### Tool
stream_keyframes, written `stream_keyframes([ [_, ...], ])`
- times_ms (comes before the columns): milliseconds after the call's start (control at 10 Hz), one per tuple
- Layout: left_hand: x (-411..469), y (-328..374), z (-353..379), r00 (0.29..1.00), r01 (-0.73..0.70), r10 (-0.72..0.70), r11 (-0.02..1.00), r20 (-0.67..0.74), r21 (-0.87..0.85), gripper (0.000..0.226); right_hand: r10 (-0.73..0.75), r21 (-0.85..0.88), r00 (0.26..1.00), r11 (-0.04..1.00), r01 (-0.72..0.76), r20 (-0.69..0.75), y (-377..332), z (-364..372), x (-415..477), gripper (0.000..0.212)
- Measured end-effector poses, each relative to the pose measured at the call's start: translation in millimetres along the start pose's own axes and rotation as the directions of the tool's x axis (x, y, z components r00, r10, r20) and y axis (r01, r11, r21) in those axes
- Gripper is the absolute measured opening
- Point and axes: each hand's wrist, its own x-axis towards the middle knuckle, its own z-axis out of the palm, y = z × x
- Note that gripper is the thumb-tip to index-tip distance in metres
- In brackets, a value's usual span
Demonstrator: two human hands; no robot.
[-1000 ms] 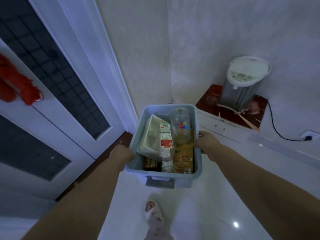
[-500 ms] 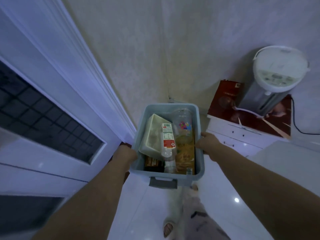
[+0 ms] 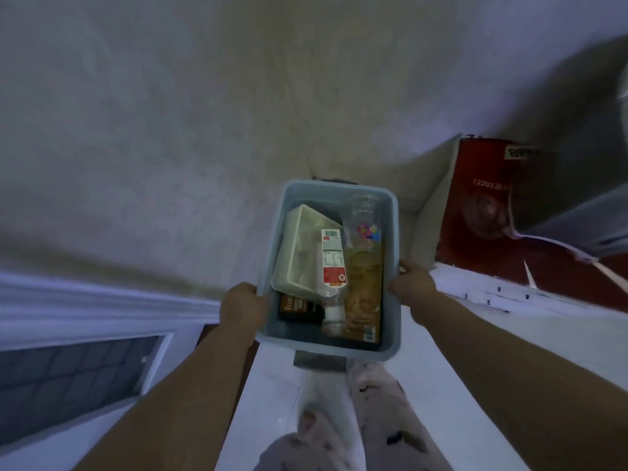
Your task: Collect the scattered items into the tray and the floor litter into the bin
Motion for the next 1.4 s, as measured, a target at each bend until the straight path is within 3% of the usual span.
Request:
stream_keyframes([
  [200, 112.5, 31.7, 62.9, 0.999, -0.041, 0.040, 0.999, 0.035, 0.034, 0.004, 0.122, 0.091, 0.984, 0.990, -0.111, -0.133, 12.6, 33.5, 128.9, 0.050],
  [400, 229.9, 39.3, 165.6, 0.996, -0.045, 0.043, 0.999, 0.078, 0.019, 0.005, 0.232, 0.174, 0.947, 0.965, -0.196, -0.221, 56.5, 67.0, 269.8, 0.050],
  [700, 330.9, 37.3, 265.5, 0.998, 0.007, -0.006, 1.000, 0.069, -0.025, 0.006, 0.240, 0.217, 0.959, 0.955, -0.204, -0.154, 110.6, 97.3, 398.7, 0.053],
  [800, 349.8, 35.9, 279.8, 0.998, 0.053, -0.050, 0.996, 0.045, -0.069, 0.022, 0.206, 0.212, 0.971, 0.961, -0.178, -0.123, 114.0, 105.5, 414.6, 0.045],
  [900, 357.3, 37.3, 284.0, 0.994, 0.064, -0.054, 0.992, 0.093, -0.106, 0.011, 0.187, 0.184, 0.978, 0.968, -0.168, -0.095, 112.6, 110.8, 418.6, 0.045],
  [1000, 353.0, 40.5, 277.0, 0.979, 0.063, -0.045, 0.994, 0.197, -0.084, 0.040, 0.245, 0.144, 0.968, 0.961, -0.235, -0.055, 113.0, 114.1, 414.7, 0.064],
  [1100, 340.9, 46.8, 261.2, 0.973, 0.036, -0.023, 0.998, 0.228, -0.052, 0.050, 0.294, 0.093, 0.950, 0.954, -0.285, -0.108, 107.6, 115.8, 394.7, 0.065],
  [1200, 317.7, 59.4, 237.8, 0.965, 0.018, -0.009, 0.999, 0.263, -0.034, 0.046, 0.288, 0.027, 0.941, 0.957, -0.288, -0.177, 81.8, 120.0, 346.8, 0.054],
  [1300, 289.5, 70.8, 210.4, 0.945, -0.056, 0.053, 0.998, 0.323, 0.001, 0.021, 0.239, -0.128, 0.959, 0.957, -0.259, -0.150, 75.2, 115.8, 317.7, 0.040],
  [1400, 252.5, 88.6, 178.1, 0.926, -0.131, 0.120, 0.991, 0.357, 0.005, 0.041, 0.237, -0.143, 0.962, 0.956, -0.255, -0.135, 54.3, 108.4, 275.5, 0.037],
])
